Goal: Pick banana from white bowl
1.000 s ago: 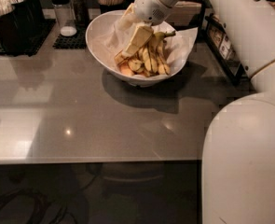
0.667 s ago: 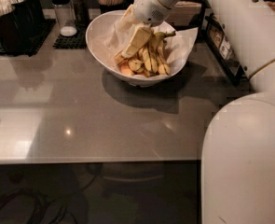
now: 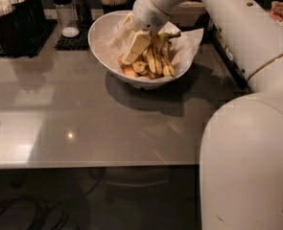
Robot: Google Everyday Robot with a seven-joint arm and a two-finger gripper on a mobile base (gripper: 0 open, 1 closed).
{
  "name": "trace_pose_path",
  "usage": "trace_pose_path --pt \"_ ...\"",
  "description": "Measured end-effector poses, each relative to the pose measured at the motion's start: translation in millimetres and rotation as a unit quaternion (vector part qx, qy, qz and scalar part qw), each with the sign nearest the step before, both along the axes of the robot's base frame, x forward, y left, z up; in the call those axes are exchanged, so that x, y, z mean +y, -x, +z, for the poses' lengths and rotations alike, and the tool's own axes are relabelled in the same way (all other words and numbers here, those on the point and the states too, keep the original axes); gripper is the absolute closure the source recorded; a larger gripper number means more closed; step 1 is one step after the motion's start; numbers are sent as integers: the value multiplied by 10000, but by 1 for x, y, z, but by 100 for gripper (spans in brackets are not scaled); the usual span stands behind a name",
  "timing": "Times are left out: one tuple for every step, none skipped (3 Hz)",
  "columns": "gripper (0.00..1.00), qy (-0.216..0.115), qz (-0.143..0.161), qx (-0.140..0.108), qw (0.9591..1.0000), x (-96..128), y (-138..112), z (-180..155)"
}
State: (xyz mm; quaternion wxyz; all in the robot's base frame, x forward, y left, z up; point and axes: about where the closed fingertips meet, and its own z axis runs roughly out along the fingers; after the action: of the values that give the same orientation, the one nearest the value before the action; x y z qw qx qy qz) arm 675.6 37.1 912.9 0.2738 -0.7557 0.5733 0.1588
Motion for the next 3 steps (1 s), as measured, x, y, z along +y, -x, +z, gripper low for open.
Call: trace_pose_path --pt "39 237 90 118 9996 6 1 -13" --pt "40 568 171 222 9980 9 3 -26" --pt "58 1218 100 227 9922 6 3 -37"
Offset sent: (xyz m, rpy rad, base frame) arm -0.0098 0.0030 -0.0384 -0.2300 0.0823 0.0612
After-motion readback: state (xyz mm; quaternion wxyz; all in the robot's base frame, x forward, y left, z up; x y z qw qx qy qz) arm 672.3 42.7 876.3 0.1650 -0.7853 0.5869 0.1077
